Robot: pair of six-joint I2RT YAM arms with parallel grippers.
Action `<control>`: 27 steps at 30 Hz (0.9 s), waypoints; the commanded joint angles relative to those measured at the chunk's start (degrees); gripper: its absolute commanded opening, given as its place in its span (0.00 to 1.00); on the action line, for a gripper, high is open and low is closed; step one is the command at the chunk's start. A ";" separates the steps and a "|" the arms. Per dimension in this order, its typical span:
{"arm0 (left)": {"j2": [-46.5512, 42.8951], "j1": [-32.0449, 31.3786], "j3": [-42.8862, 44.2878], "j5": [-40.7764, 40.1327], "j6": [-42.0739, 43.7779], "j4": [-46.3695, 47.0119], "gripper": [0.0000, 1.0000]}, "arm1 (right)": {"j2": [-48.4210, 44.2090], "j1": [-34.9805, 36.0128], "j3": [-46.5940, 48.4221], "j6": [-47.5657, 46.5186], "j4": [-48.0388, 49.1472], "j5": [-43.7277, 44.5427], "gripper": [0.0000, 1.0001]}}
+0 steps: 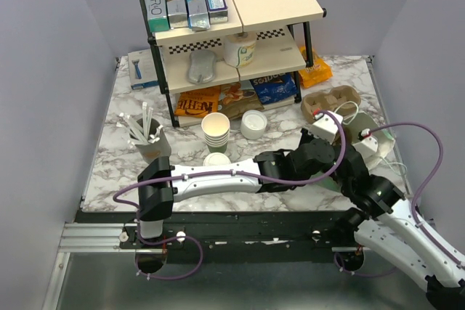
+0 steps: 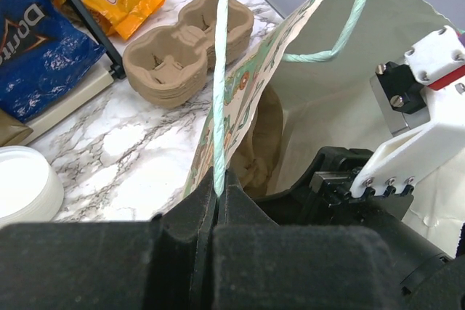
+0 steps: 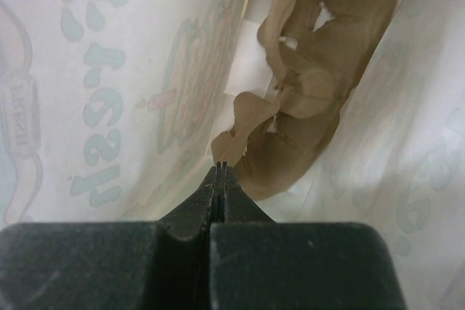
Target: Pack the takeout coffee
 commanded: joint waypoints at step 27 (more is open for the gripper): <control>-4.53 -0.08 -6.17 8.29 5.79 9.41 0.00 | 7.76 -4.16 -4.68 2.61 10.05 5.10 0.02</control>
